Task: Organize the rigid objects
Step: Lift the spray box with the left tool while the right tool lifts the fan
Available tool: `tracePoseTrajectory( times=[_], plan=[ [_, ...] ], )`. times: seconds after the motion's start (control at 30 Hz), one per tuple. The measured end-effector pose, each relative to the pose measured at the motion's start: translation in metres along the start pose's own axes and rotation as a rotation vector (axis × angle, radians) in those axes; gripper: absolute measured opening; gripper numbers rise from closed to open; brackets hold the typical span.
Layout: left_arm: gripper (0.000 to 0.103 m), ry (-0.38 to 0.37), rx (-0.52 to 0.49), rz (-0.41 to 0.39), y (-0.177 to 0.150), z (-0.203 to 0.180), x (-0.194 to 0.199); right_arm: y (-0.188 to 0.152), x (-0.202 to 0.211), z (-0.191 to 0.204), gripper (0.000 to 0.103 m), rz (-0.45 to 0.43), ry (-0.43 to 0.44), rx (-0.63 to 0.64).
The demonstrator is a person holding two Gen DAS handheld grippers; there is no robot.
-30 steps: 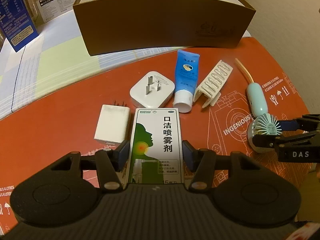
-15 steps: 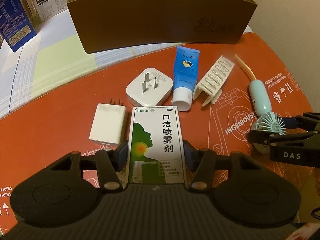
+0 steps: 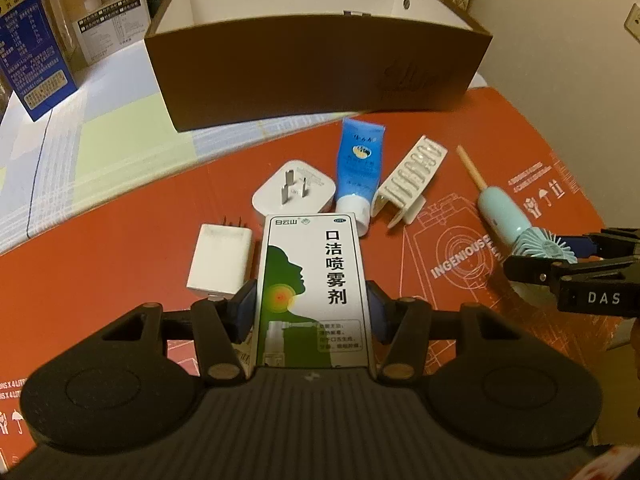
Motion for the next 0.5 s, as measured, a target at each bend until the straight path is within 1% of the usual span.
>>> tracePoseTrajectory(
  times=[0.27,0.5],
  plan=[
    [0.051,0.000,0.005,-0.017,0.000,0.001,0.011,0.004,0.013,0.005,0.060,-0.040,0.009,-0.007],
    [0.051,-0.007,0.002,-0.048,0.004,0.003,0.021,0.014,0.032,0.008,0.060,-0.093,0.022,-0.007]
  ],
)
Point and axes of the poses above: each gripper's, at about its wrist camera, not at the fingertips, and x roughly against the way its jaws point, z to its left, y to its top, the point moved 3 cm from there along -x, roughly the way its jaws point, and after that the axes turned 1 degree about z, right-handed, at the moved point
